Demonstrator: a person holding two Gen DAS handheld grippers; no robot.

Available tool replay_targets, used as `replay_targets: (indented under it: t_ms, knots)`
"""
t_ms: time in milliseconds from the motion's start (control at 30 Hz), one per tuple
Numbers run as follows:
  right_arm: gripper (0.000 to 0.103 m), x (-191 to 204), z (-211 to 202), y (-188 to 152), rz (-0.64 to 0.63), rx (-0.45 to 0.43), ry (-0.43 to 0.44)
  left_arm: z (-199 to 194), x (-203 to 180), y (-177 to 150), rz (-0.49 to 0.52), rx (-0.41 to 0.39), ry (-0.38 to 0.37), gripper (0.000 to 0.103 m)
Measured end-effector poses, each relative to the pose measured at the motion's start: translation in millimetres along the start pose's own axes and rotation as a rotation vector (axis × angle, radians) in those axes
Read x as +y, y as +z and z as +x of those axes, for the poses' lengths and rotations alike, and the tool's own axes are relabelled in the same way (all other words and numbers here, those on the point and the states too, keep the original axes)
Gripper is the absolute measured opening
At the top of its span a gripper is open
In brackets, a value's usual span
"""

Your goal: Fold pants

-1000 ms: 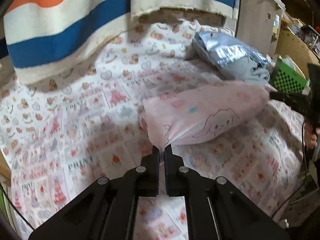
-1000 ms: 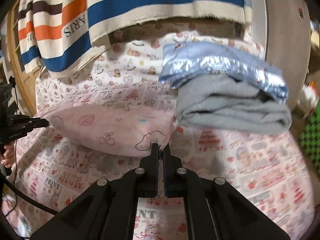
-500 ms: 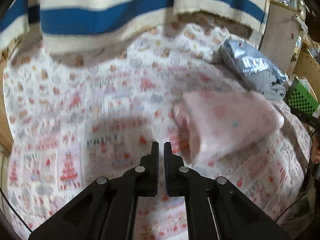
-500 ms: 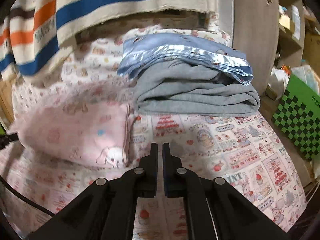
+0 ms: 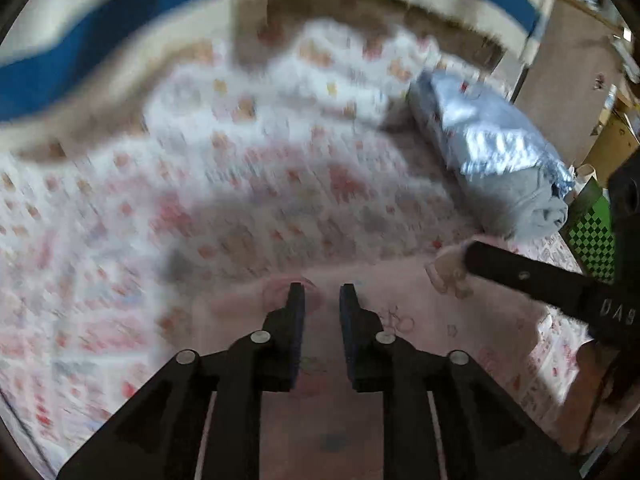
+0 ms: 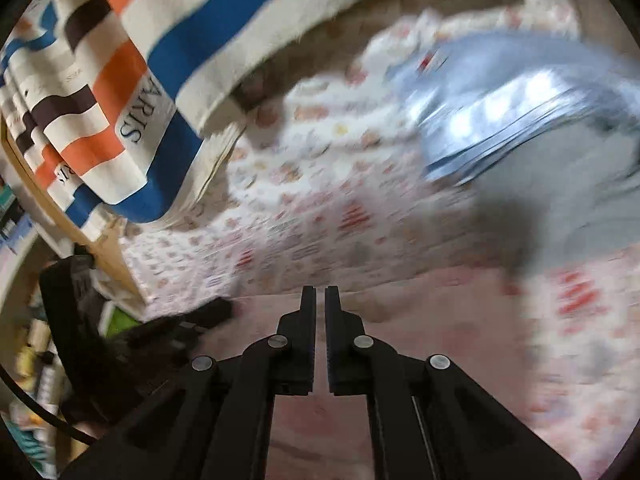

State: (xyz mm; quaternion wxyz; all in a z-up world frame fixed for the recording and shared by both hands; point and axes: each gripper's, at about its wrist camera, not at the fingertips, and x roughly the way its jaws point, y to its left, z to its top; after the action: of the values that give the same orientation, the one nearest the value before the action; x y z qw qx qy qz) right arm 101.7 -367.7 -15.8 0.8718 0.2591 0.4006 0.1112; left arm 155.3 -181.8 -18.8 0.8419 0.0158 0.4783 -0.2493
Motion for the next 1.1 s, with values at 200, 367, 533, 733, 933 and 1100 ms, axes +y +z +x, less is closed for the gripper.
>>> replay_targets:
  t_ms: [200,367,533,733,933,1100]
  knots:
    - [0.003,-23,27,-12,0.026,0.066,-0.132,9,12,-8,-0.048,0.0,0.008,0.017]
    - [0.003,-62,6,-29,0.146,0.031,-0.023,5,11,-16,-0.019,-0.017,0.02,0.018]
    - [0.001,-70,-19,-38,0.127,-0.041,-0.148,3,4,-20,0.024,-0.039,0.127,0.022]
    - [0.001,-65,-47,-34,0.072,-0.077,-0.175,-40,-1,-26,0.017,-0.122,0.025,0.025]
    - [0.001,-37,-42,-43,0.101,-0.009,0.119,-47,-21,-45,0.003,-0.062,-0.125,0.006]
    - [0.001,-31,-18,-62,0.126,0.065,0.155,-33,-16,-57,-0.029,-0.039,-0.078,0.006]
